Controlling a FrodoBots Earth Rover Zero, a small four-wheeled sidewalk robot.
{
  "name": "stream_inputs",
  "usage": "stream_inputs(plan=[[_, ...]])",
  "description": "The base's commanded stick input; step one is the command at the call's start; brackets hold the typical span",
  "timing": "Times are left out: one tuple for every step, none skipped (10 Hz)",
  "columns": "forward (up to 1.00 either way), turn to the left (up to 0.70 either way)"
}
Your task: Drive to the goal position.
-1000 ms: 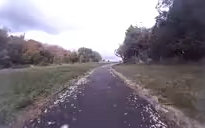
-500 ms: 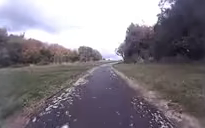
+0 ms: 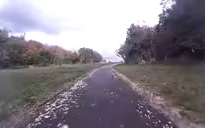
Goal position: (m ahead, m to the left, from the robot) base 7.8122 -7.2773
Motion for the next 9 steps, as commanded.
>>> stream_inputs(plan=[[0.60,0.00],[0.60,0.00],[0.60,0.00],[0.60,0.00],[0.60,0.00],[0.60,0.00],[0.60,0.00],[0.60,0.00],[0.60,0.00]])
